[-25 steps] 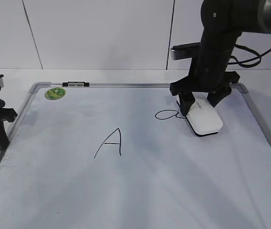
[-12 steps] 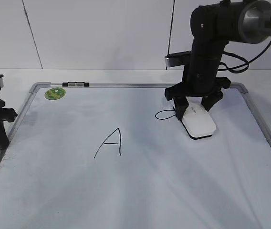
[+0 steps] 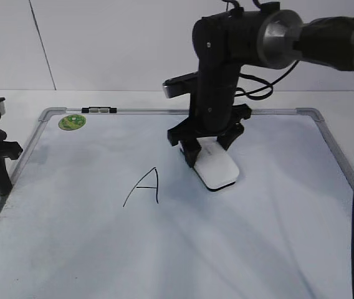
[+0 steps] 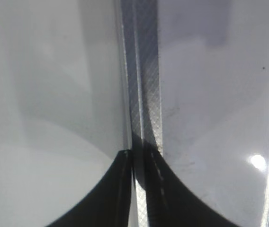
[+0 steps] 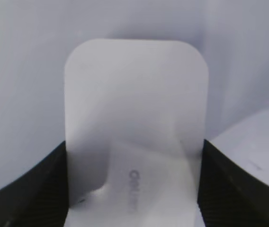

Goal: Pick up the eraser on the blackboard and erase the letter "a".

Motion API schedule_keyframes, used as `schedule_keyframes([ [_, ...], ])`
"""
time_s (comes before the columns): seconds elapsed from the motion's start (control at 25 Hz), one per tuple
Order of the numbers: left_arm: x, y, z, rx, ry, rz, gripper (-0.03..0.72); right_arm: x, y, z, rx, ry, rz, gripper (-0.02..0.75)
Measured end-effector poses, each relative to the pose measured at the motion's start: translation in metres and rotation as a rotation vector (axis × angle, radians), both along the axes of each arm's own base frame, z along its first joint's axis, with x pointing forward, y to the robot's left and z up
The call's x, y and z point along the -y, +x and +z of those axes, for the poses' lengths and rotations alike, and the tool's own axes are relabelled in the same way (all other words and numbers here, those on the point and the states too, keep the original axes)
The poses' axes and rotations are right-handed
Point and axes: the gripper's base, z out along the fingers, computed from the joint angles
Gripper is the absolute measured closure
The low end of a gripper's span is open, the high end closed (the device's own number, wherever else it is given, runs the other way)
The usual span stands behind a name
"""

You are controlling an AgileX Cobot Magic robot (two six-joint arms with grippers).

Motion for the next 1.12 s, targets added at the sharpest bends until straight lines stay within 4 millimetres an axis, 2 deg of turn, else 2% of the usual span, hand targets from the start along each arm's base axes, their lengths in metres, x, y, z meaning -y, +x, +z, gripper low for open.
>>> schedule_keyframes([
  [0.08,0.000,0.000,0.000,0.000,0.000,0.000,0.623,-0.016,-0.008,-0.001,-0.001,0.008,0.036,0.169],
  [0.16,0.000,0.000,0.000,0.000,0.000,-0.001,0.623,-0.022,-0.011,-0.003,-0.001,0.004,0.052,0.169],
  [0.44,0.000,0.000,0.000,0.002,0.000,-0.001,0.622,-0.014,-0.006,-0.003,0.000,-0.015,0.013,0.169],
  [0.6,0.000,0.000,0.000,0.004,0.001,-0.001,0.620,0.011,0.008,-0.004,-0.010,-0.007,-0.069,0.169],
  [0.76,0.000,0.000,0.000,0.004,0.001,-0.003,0.619,0.054,0.027,-0.004,-0.002,-0.024,-0.164,0.169],
  [0.88,0.000,0.000,0.000,0.004,0.001,-0.003,0.617,0.076,0.035,-0.003,0.008,-0.042,-0.205,0.169],
  [1.04,0.000,0.000,0.000,0.004,0.001,-0.003,0.617,0.096,0.041,-0.003,0.007,-0.043,-0.249,0.169],
  [1.12,0.000,0.000,0.000,0.004,0.001,-0.003,0.617,0.098,0.042,-0.003,0.002,-0.036,-0.258,0.169],
])
